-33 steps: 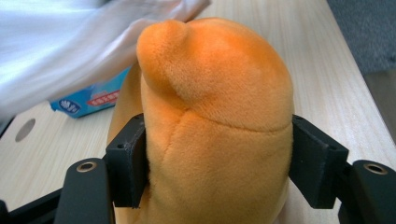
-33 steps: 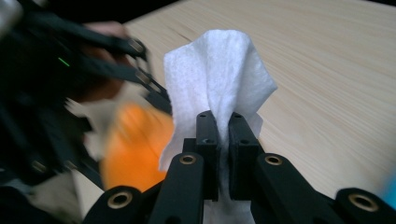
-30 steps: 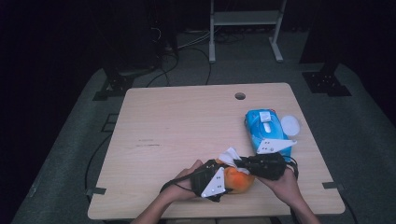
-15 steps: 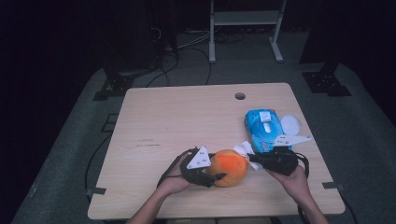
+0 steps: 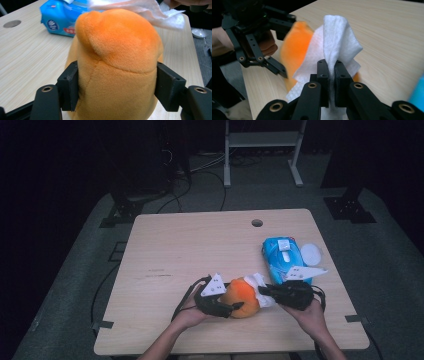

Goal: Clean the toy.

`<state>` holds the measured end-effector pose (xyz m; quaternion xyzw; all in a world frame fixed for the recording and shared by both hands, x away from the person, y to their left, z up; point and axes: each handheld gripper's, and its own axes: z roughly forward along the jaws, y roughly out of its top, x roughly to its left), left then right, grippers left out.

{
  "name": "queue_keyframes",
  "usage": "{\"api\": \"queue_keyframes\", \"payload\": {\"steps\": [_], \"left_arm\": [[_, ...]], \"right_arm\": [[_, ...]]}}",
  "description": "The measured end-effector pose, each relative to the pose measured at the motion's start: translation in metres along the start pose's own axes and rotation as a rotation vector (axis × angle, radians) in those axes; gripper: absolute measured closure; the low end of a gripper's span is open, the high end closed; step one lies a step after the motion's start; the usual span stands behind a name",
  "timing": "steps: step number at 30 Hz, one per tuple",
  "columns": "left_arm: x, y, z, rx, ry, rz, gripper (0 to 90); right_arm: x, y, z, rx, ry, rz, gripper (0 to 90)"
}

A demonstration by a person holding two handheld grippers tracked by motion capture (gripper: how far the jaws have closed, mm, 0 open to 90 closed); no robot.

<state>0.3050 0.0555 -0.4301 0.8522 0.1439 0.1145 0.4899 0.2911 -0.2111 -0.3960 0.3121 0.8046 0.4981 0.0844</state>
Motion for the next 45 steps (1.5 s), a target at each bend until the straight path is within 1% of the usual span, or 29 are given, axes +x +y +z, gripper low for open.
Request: {"api": "queue_keyframes", "payload": {"steps": [3,4,5,6,7,8,9,10,11,13,16,18,19,20,21,24,25,28,30,31,32,33,35,37,38,40,42,43,45], "left_arm": [[-0.006,0.001,0.004,-0.007,0.006,0.007,29.7],[-0.007,0.001,0.004,-0.005,0.004,0.020,29.7],[-0.011,0.002,0.007,-0.010,0.006,0.033,29.7],[-0.016,0.003,0.010,-0.013,0.005,0.054,29.7],[-0.021,0.005,0.013,-0.008,0.003,0.088,29.7],[-0.029,0.007,0.016,0.001,0.007,0.139,29.6],[-0.034,0.008,0.018,0.010,0.017,0.173,29.6],[-0.036,0.008,0.019,0.014,0.027,0.193,29.6],[-0.036,0.008,0.019,0.010,0.025,0.186,29.6],[-0.034,0.007,0.019,-0.003,0.012,0.170,29.6],[-0.034,0.007,0.020,-0.005,0.011,0.174,29.6],[-0.034,0.008,0.020,-0.003,0.017,0.177,29.8],[-0.033,0.008,0.020,-0.004,0.016,0.170,29.9],[-0.032,0.007,0.019,-0.006,0.016,0.159,30.1],[-0.030,0.006,0.017,-0.016,0.020,0.136,30.5],[-0.024,0.004,0.014,-0.036,0.021,0.100,32.2],[-0.023,0.004,0.014,-0.045,0.022,0.088,33.3],[-0.016,0.001,0.010,-0.050,0.007,0.061,34.6],[-0.011,-0.002,0.007,-0.062,-0.003,0.033,34.6],[-0.007,-0.004,0.005,-0.063,-0.012,0.024,34.4],[-0.003,-0.006,0.003,-0.069,-0.023,0.002,34.1],[0.000,-0.008,0.002,-0.076,-0.036,-0.018,33.8],[0.005,-0.010,0.001,-0.083,-0.069,-0.028,31.3],[0.010,-0.010,0.000,-0.097,-0.099,-0.034,24.0],[0.014,-0.012,-0.001,-0.115,-0.112,-0.045,19.7],[0.024,-0.017,-0.002,-0.127,-0.153,-0.090,14.2],[0.029,-0.022,-0.002,-0.122,-0.176,-0.095,11.4],[0.031,-0.026,0.000,-0.107,-0.193,-0.094,10.3],[0.033,-0.031,0.002,-0.091,-0.208,-0.086,9.6]], "right_arm": [[0.016,0.006,0.005,-0.004,0.000,-0.061,84.2],[0.022,0.009,0.005,-0.017,0.013,-0.078,84.1],[0.026,0.012,0.005,-0.022,0.015,-0.091,84.1],[0.033,0.014,0.006,-0.024,0.003,-0.123,84.1],[0.039,0.017,0.007,-0.022,-0.007,-0.152,84.1],[0.045,0.018,0.009,-0.018,-0.014,-0.175,84.1],[0.050,0.020,0.012,-0.010,-0.048,-0.209,84.2],[0.053,0.021,0.013,-0.002,-0.077,-0.225,84.3],[0.052,0.022,0.013,0.007,-0.098,-0.227,84.3],[0.047,0.021,0.012,0.017,-0.118,-0.215,84.3],[0.040,0.020,0.009,0.030,-0.133,-0.186,84.4],[0.040,0.020,0.007,0.032,-0.150,-0.193,84.4],[0.040,0.020,0.006,0.035,-0.152,-0.191,84.4],[0.040,0.020,0.005,0.029,-0.156,-0.192,84.3],[0.039,0.019,0.004,0.024,-0.158,-0.187,84.3],[0.033,0.016,-0.002,0.010,-0.151,-0.152,84.3],[0.031,0.014,-0.003,0.015,-0.153,-0.139,84.2],[0.025,0.010,-0.003,0.015,-0.143,-0.113,84.2],[0.020,0.007,-0.002,0.017,-0.136,-0.100,84.3],[0.018,0.005,-0.002,0.020,-0.138,-0.092,84.2],[0.014,0.004,-0.001,0.025,-0.141,-0.087,84.2],[0.010,0.001,0.000,0.034,-0.141,-0.068,84.2],[0.005,-0.002,0.001,0.036,-0.129,-0.046,84.2],[0.003,-0.003,0.002,0.036,-0.117,-0.033,84.2],[0.004,-0.003,0.003,0.040,-0.123,-0.042,84.2],[0.005,-0.004,0.004,0.043,-0.128,-0.046,84.2],[0.004,-0.004,0.003,0.043,-0.123,-0.046,84.1],[0.004,-0.004,0.003,0.044,-0.123,-0.046,84.1],[0.003,-0.005,0.002,0.047,-0.126,-0.045,83.9]]}}
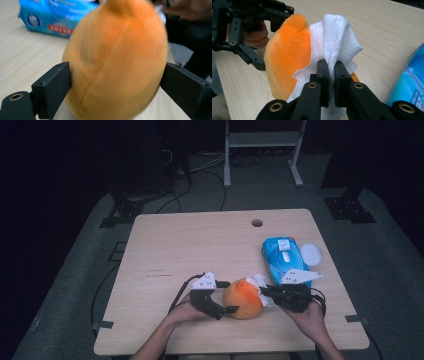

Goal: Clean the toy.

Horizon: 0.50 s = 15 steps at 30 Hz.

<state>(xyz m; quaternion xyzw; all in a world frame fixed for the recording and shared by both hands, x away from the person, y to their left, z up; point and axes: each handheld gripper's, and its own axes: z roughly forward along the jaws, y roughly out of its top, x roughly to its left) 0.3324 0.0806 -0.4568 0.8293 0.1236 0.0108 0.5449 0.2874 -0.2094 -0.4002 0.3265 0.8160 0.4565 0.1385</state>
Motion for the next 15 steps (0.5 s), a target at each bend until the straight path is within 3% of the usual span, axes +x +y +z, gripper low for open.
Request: {"api": "queue_keyframes", "payload": {"steps": [2,5,10,15], "left_arm": [[0.000,-0.002,0.003,0.001,-0.012,0.007,9.0],[-0.003,-0.002,0.007,0.014,0.002,0.027,9.3],[-0.012,0.010,-0.002,0.015,0.077,0.105,36.6],[-0.014,0.024,-0.021,-0.001,0.142,0.144,39.4]], "right_arm": [[-0.002,-0.001,-0.001,0.001,0.005,0.008,83.9],[-0.002,0.000,-0.001,-0.002,0.010,0.013,83.9],[-0.003,0.003,0.000,-0.030,0.036,0.041,84.0],[-0.008,0.010,0.004,-0.070,0.064,0.075,84.0]]}}
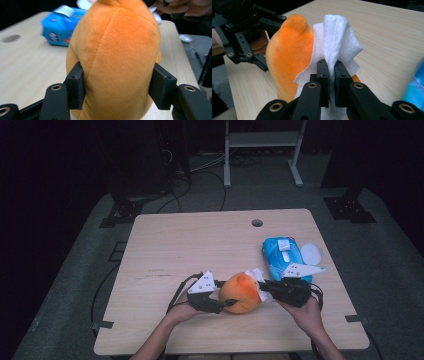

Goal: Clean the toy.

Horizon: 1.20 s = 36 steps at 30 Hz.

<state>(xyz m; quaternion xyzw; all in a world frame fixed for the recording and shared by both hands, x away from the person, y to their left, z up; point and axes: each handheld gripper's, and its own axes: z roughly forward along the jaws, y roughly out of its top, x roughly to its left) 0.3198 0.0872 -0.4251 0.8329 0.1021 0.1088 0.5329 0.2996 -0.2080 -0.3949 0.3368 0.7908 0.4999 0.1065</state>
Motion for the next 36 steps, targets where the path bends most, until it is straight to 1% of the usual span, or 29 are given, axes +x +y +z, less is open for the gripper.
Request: {"api": "queue_keyframes", "payload": {"steps": [1,3,6,11,12,13,14,15,16,19,22,24,27,28,29,31,32,33,34,36], "left_arm": [[0.001,0.002,-0.003,0.011,0.019,0.014,39.4],[0.004,0.003,-0.010,0.039,0.055,0.019,39.3],[0.009,0.002,-0.016,0.059,0.081,0.017,39.4],[0.014,-0.001,-0.019,0.102,0.146,0.039,39.1],[0.014,-0.002,-0.018,0.111,0.153,0.044,38.9],[0.013,-0.004,-0.015,0.134,0.160,0.048,38.6],[0.012,-0.005,-0.013,0.152,0.158,0.047,38.1],[0.011,-0.006,-0.010,0.158,0.151,0.042,37.1],[0.009,-0.006,-0.009,0.160,0.154,0.038,36.0],[0.004,-0.002,-0.005,0.186,0.161,0.051,34.5],[-0.005,0.002,0.002,0.220,0.172,0.082,32.6],[-0.009,0.005,0.004,0.236,0.176,0.084,31.1],[-0.011,0.007,0.005,0.251,0.154,0.078,28.9],[-0.010,0.007,0.003,0.249,0.136,0.076,28.2],[-0.009,0.007,0.002,0.245,0.106,0.066,27.9],[-0.009,0.008,0.000,0.227,0.065,0.037,28.1],[-0.009,0.009,-0.003,0.215,0.024,0.022,28.4],[-0.009,0.010,-0.003,0.206,-0.001,0.016,28.9],[-0.010,0.011,-0.003,0.205,-0.015,0.012,29.0],[-0.012,0.011,-0.003,0.218,-0.031,0.023,28.9]], "right_arm": [[-0.001,0.001,0.003,-0.001,0.002,-0.004,84.0],[-0.003,0.004,0.013,-0.005,0.015,0.008,84.0],[-0.008,0.007,0.028,-0.004,0.038,0.030,83.9],[-0.016,0.008,0.050,-0.001,0.050,0.061,83.9],[-0.017,0.007,0.053,0.004,0.050,0.068,83.8],[-0.018,0.006,0.055,0.009,0.051,0.073,83.8],[-0.020,0.005,0.058,0.023,0.052,0.077,83.7],[-0.022,0.003,0.060,0.036,0.052,0.080,83.6],[-0.023,0.000,0.060,0.039,0.052,0.086,83.6],[-0.026,0.000,0.052,0.023,0.055,0.109,83.4],[-0.022,0.007,0.040,-0.015,0.063,0.100,82.8],[-0.018,0.013,0.034,-0.038,0.073,0.092,82.4],[-0.013,0.018,0.033,-0.047,0.076,0.073,82.3],[-0.012,0.019,0.033,-0.051,0.077,0.073,82.3],[-0.013,0.019,0.033,-0.058,0.082,0.078,82.4],[-0.013,0.019,0.033,-0.061,0.094,0.086,82.3],[-0.013,0.020,0.033,-0.060,0.098,0.089,82.4],[-0.012,0.020,0.033,-0.059,0.108,0.093,82.4],[-0.011,0.020,0.033,-0.055,0.113,0.092,82.4],[-0.009,0.018,0.036,-0.019,0.119,0.078,82.4]]}}
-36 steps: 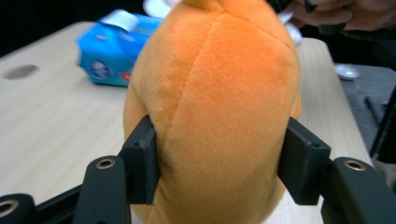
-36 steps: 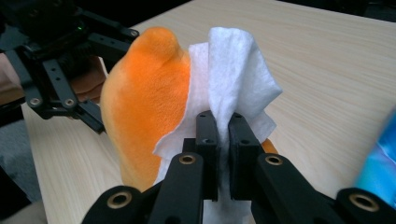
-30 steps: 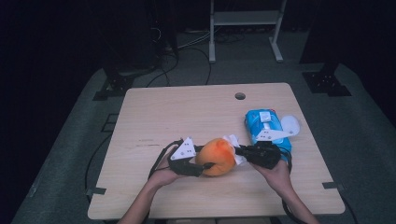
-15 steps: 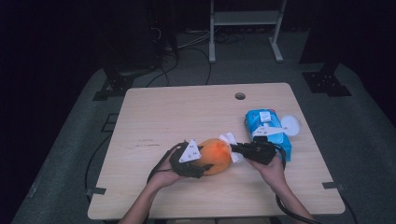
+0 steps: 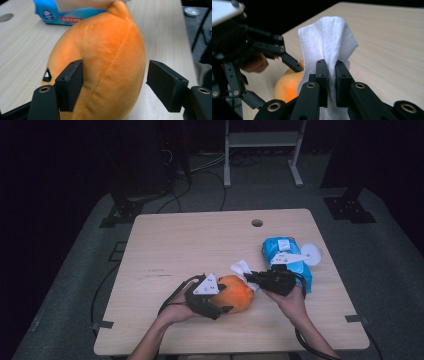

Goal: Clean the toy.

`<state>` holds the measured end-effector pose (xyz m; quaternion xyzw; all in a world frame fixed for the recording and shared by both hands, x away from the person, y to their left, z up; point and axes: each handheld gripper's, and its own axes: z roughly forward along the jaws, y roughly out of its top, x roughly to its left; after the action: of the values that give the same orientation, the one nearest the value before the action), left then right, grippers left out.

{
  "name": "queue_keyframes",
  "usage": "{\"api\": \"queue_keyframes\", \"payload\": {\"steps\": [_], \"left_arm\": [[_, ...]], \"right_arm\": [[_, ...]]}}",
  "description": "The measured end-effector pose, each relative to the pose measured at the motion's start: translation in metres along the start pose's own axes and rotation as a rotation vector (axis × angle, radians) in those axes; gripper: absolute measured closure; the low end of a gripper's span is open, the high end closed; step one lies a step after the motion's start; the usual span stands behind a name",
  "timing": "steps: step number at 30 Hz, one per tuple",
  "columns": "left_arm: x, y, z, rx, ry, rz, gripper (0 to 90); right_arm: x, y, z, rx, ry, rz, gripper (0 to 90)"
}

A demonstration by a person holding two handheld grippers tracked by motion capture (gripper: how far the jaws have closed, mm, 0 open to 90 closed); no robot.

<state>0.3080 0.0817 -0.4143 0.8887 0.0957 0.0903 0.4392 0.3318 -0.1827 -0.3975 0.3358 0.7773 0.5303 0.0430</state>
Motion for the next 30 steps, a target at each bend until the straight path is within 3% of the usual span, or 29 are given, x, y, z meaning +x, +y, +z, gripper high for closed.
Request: {"api": "queue_keyframes", "payload": {"steps": [3,6,8,9,12,18,23,30], "left_arm": [[0.000,0.001,-0.004,-0.004,-0.050,-0.018,29.2],[0.004,0.002,-0.013,-0.065,-0.086,-0.044,29.3],[0.005,0.004,-0.014,-0.139,-0.067,-0.055,26.4],[0.006,0.004,-0.013,-0.152,-0.044,-0.060,25.8],[0.008,0.004,-0.008,-0.161,-0.008,-0.073,25.1],[0.005,0.000,-0.001,-0.120,-0.053,-0.085,25.6],[0.003,-0.001,-0.006,-0.104,-0.107,-0.049,25.7],[0.003,0.000,-0.010,-0.091,-0.129,-0.047,26.5]], "right_arm": [[0.005,-0.008,0.006,0.061,0.016,0.003,82.4],[0.008,-0.015,0.004,0.082,0.027,0.006,82.5],[0.010,-0.018,0.000,0.096,0.037,0.008,82.5],[0.011,-0.020,-0.001,0.101,0.046,0.008,82.5],[0.016,-0.025,-0.004,0.120,0.058,-0.006,82.4],[0.019,-0.030,-0.007,0.139,0.080,-0.031,82.3],[0.019,-0.032,-0.023,0.135,0.031,-0.071,81.4],[-0.005,-0.053,-0.048,0.200,-0.068,-0.070,81.5]]}}
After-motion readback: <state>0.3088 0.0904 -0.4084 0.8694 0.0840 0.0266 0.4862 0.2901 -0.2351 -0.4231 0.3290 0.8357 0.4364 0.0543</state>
